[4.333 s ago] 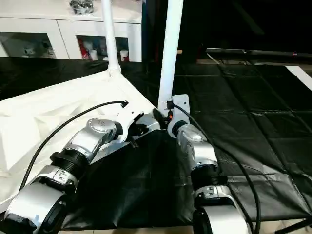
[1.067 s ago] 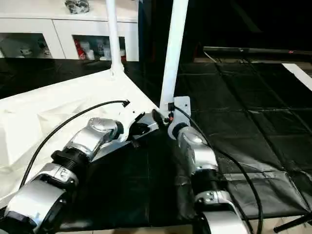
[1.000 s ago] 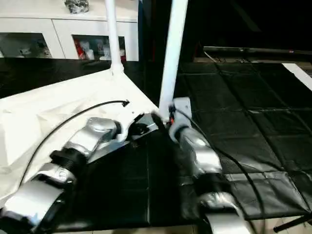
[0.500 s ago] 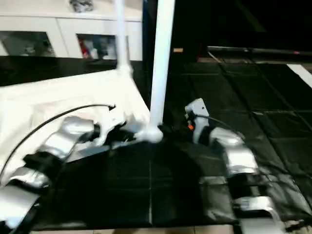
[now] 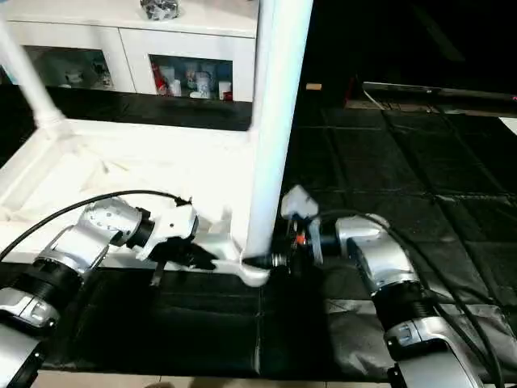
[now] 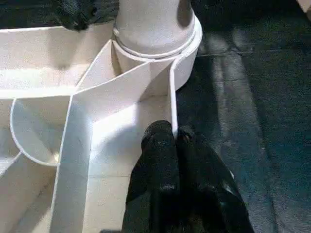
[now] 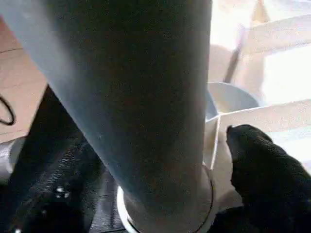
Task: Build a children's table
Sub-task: Rotate leg to tighten
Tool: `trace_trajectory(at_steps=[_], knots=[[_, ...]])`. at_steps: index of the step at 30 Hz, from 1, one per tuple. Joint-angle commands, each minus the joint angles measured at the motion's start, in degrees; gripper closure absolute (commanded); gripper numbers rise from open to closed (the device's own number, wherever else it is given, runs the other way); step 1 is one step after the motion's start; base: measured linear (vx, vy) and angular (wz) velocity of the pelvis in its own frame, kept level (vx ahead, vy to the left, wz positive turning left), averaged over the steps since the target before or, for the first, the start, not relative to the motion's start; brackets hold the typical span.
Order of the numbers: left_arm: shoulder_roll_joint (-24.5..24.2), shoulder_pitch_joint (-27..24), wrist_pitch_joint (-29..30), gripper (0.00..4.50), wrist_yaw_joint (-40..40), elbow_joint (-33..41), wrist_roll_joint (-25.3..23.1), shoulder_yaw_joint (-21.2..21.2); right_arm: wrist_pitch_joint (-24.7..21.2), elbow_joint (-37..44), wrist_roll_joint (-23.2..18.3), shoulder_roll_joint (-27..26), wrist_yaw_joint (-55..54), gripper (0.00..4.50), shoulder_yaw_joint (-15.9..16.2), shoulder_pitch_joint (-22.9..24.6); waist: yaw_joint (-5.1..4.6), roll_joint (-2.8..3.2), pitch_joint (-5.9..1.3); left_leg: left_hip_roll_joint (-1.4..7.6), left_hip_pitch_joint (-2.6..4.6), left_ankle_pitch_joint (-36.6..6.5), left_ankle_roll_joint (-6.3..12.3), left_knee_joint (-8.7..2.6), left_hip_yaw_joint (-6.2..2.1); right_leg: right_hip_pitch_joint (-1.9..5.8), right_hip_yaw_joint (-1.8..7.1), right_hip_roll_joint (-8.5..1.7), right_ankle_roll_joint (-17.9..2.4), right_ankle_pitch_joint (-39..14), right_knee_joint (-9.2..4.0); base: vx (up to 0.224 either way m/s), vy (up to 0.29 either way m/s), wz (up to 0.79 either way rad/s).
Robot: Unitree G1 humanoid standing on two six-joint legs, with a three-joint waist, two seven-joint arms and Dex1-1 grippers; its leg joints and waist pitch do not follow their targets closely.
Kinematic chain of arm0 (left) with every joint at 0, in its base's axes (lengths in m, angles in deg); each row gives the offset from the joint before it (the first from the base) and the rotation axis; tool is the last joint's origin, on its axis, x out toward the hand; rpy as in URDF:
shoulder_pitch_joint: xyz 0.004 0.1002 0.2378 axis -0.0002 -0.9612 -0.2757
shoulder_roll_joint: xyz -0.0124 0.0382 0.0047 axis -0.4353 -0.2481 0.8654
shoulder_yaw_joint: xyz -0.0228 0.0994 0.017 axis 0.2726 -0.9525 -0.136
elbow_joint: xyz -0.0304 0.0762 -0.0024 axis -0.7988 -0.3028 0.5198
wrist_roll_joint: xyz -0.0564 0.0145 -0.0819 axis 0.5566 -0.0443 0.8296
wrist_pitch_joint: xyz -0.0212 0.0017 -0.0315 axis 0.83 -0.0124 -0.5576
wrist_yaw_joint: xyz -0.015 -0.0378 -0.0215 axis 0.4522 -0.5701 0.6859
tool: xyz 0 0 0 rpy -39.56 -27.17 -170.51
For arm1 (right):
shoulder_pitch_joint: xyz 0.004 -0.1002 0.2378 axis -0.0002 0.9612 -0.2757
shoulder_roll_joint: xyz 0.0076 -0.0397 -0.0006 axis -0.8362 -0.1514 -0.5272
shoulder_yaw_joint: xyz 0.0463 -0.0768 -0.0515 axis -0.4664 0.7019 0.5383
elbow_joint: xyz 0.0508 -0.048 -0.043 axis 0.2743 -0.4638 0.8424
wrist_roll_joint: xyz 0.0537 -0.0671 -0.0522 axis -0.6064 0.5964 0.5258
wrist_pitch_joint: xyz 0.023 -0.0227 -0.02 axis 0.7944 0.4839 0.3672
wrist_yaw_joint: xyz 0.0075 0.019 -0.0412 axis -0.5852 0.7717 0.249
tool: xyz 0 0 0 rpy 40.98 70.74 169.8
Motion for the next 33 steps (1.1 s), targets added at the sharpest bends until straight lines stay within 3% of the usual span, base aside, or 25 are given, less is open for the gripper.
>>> trace_trajectory(at_steps=[1, 2, 5, 18, 20, 30, 33], knots=[[0.07, -0.43, -0.95, 4.50, -2.37, 2.29, -0.39, -2.11, 0.03, -0.34, -0.32, 1.23, 2.08, 0.91, 0.45, -0.87, -0.26, -0.18, -3.57, 2.03, 0.37, -9.08, 2.37, -3.81, -0.45, 3.22, 3.20, -3.57, -13.21, -10.17, -3.34, 0.000, 0.000, 0.00], [0.04, -0.44, -0.95, 4.50, -2.42, 2.35, -0.37, -2.14, 0.01, -0.36, -0.35, 1.26, 2.19, 1.16, 0.47, -0.89, -0.26, -0.20, -3.56, 2.03, 0.33, -9.32, 2.36, -3.80, -0.47, 3.25, 3.19, -3.58, -13.00, -10.65, -3.38, 0.000, 0.000, 0.00], [-0.40, -0.83, -0.92, 4.50, -3.22, 3.29, -0.13, -2.48, -0.54, -0.55, -0.84, 1.64, 3.64, 1.24, 0.61, -1.19, -0.21, -0.21, -3.56, 2.04, 0.36, -9.44, 2.34, -3.78, -0.46, 3.23, 3.22, -3.61, -12.88, -10.99, -3.43, 0.000, 0.000, 0.00], [-1.12, -0.99, -0.28, 4.50, -4.22, 4.09, -0.02, -2.67, -1.34, -0.89, -1.35, 1.96, 6.66, 2.34, 1.17, -1.09, -0.27, -0.06, -3.65, 1.89, 0.25, -8.87, 2.39, -3.64, -0.49, 3.28, 3.13, -3.44, -13.08, -10.42, -3.31, 0.000, 0.000, 0.00], [-0.95, -0.96, 0.19, 4.50, -3.98, 3.88, 0.12, -2.56, -1.83, -0.49, -1.67, 1.83, 6.86, 2.37, 1.03, -0.81, -0.27, 0.19, -3.64, 1.94, 0.32, -9.33, 2.14, -3.68, -0.53, 3.23, 3.12, -3.43, -13.10, -10.73, -3.34, 0.000, 0.000, 0.00], [3.19, -0.12, 7.99, 4.50, 3.64, 2.80, 1.08, 0.04, -7.79, 5.93, -5.50, -0.56, 2.56, 2.41, -1.60, 4.54, -0.08, 0.31, -3.51, 1.96, 0.47, -10.89, 1.54, -3.83, -0.56, 3.19, 3.17, -3.39, -12.52, -12.58, -3.66, 0.000, 0.000, 0.00], [7.17, 1.14, 12.67, 4.50, 12.61, 0.82, 0.35, 1.87, -7.56, 5.08, -2.31, -5.09, -11.14, 2.41, -3.70, 6.89, -0.39, 0.12, -3.10, 1.67, 0.78, -14.02, 0.24, -4.00, -0.71, 2.83, 3.09, -3.59, -10.88, -19.03, -4.62, 0.000, 0.000, 0.00]])
